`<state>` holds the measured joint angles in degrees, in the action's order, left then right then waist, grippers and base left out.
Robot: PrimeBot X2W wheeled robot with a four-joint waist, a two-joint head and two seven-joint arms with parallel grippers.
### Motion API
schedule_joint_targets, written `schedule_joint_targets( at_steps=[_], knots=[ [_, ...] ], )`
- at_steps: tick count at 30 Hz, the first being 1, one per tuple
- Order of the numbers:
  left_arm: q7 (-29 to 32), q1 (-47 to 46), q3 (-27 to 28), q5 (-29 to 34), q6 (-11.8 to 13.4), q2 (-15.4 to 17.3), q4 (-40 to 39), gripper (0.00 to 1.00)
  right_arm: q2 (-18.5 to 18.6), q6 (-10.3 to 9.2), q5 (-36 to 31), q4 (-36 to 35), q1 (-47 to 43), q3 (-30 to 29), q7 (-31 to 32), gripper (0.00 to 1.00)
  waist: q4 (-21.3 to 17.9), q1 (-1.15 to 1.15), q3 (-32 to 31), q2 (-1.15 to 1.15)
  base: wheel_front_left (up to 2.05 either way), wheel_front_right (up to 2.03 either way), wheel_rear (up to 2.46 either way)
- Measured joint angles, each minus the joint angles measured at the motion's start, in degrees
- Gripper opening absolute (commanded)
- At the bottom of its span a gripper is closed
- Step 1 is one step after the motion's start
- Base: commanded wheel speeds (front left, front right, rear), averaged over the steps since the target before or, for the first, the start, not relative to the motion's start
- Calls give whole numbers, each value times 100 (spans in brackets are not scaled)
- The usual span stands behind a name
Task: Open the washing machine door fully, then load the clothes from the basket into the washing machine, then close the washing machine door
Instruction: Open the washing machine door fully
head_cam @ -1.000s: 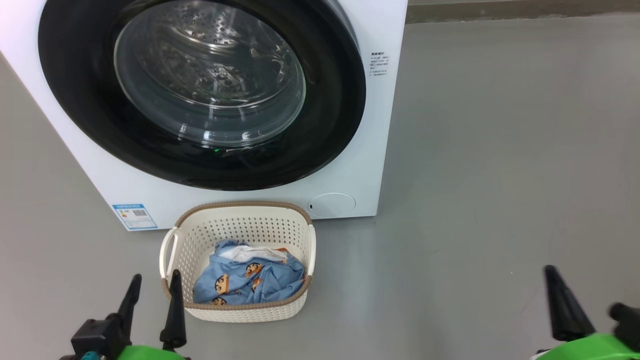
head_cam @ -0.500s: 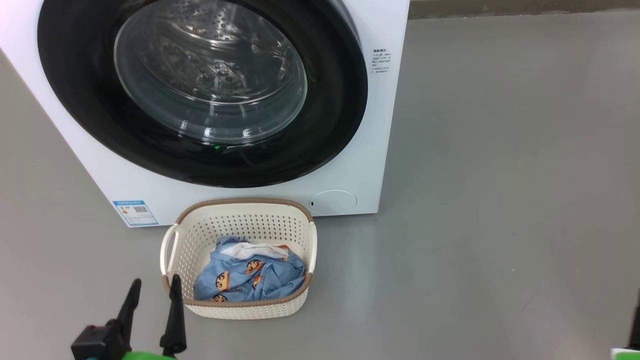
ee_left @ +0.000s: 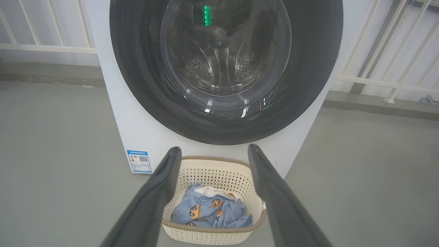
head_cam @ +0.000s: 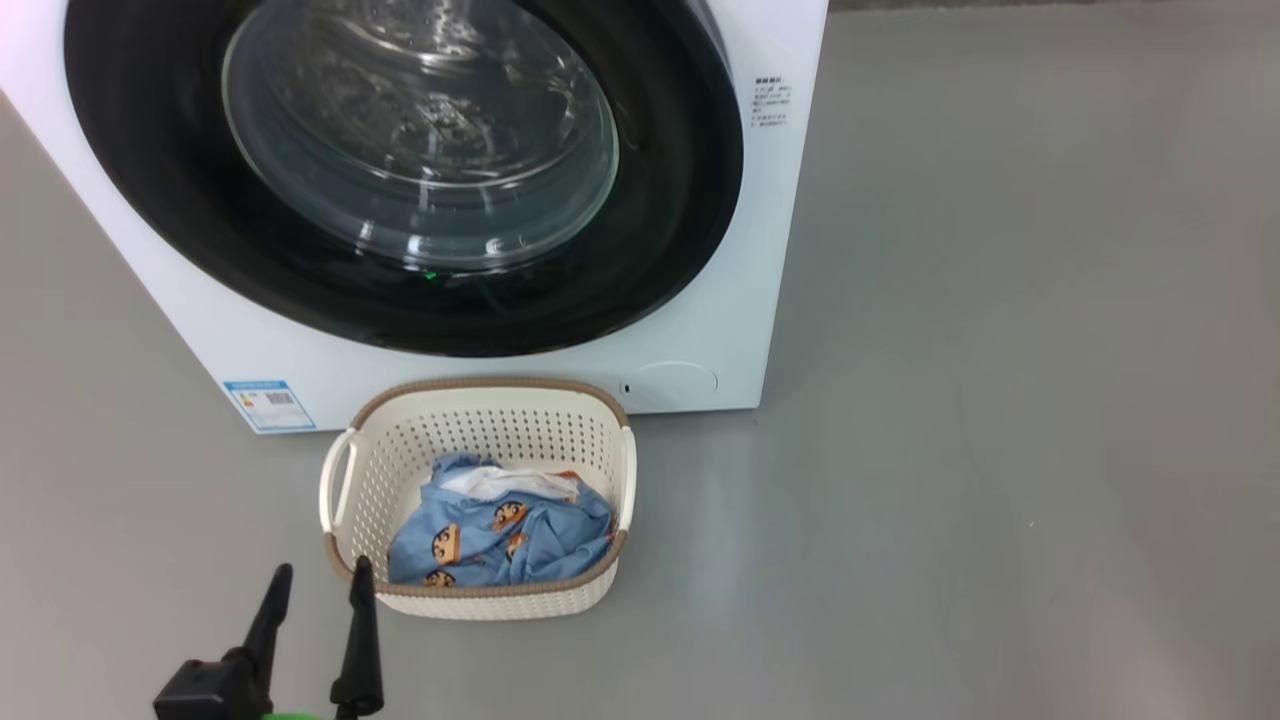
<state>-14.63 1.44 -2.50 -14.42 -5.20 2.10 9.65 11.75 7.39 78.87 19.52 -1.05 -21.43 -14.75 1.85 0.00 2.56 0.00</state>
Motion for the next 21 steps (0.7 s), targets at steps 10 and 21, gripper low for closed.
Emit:
schedule_joint_targets(
  at_steps=[10,21],
  knots=[
    [0,-47,-143,132,42,1,-90,100,636,0,878,213,634,172,174,0,-9,0,386,0,0,0,0],
    [0,-326,-301,316,145,2,-227,100,1137,0,1285,272,1614,196,979,0,75,0,1057,0,0,0,0]
  ],
)
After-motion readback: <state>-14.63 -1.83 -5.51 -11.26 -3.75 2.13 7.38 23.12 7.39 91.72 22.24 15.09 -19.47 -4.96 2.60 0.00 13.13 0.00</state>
